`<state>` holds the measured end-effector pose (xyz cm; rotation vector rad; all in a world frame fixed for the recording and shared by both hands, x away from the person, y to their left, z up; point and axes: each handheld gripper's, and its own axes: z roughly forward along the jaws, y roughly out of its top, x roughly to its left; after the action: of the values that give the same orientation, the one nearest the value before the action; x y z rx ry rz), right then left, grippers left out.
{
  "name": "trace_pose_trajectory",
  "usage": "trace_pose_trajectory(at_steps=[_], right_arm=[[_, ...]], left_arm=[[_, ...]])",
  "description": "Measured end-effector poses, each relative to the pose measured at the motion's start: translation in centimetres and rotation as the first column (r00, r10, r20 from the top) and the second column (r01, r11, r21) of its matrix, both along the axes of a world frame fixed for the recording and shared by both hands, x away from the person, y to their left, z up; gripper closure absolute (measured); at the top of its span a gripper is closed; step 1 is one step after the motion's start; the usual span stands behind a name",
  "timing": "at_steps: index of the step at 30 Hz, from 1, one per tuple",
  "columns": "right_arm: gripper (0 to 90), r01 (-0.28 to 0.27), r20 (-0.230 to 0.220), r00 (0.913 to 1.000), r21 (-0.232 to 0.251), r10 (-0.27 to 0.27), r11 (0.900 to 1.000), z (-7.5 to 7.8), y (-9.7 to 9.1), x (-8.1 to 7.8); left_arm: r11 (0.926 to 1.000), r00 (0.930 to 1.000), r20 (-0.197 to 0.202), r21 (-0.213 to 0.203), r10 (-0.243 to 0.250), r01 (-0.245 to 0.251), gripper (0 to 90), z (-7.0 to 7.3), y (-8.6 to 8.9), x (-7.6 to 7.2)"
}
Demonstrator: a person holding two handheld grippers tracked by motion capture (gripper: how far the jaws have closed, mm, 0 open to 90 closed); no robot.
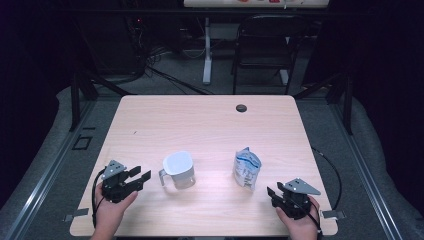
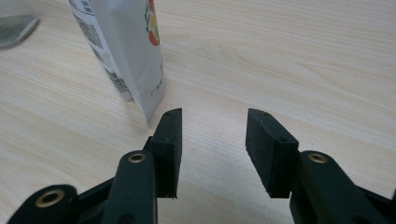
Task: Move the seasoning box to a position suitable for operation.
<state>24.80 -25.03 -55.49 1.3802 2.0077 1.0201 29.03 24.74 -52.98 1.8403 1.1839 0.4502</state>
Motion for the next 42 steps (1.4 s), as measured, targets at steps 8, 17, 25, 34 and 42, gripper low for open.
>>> trace_pose_trajectory(at_steps=[8,17,25,34,42], right_arm=[[56.1,0.002,-0.004,1.0000,0.005,-0.002,1.0000,-0.2,0.0,0.1],[55.3,0.009,-0.002,1.0000,0.012,-0.009,0.9999,-0.2,-0.1,0.2],[54.6,0.015,-0.003,0.9999,0.011,-0.015,0.9998,-0.2,-0.5,-0.1],[54.2,0.031,-0.002,0.9995,0.019,-0.031,0.9993,-0.3,-0.9,-0.4],[53.7,0.037,-0.003,0.9993,0.017,-0.037,0.9992,-0.4,-1.1,-0.6]], left_arm=[[0.9978,0.9985,0.023,0.045,-0.049,0.048,50.8,-0.7,-1.6,-0.6],[0.9973,0.9984,0.015,0.050,-0.054,0.053,51.7,-0.7,-2.4,-0.6],[0.9966,0.9968,0.011,0.028,-0.079,0.078,53.2,-0.9,-2.4,-0.8],[0.9941,0.9982,0.001,0.090,-0.060,0.060,52.6,-1.6,-4.1,0.0],[0.9953,0.9999,-0.002,0.095,-0.015,0.015,54.5,-2.0,-4.7,0.8]])
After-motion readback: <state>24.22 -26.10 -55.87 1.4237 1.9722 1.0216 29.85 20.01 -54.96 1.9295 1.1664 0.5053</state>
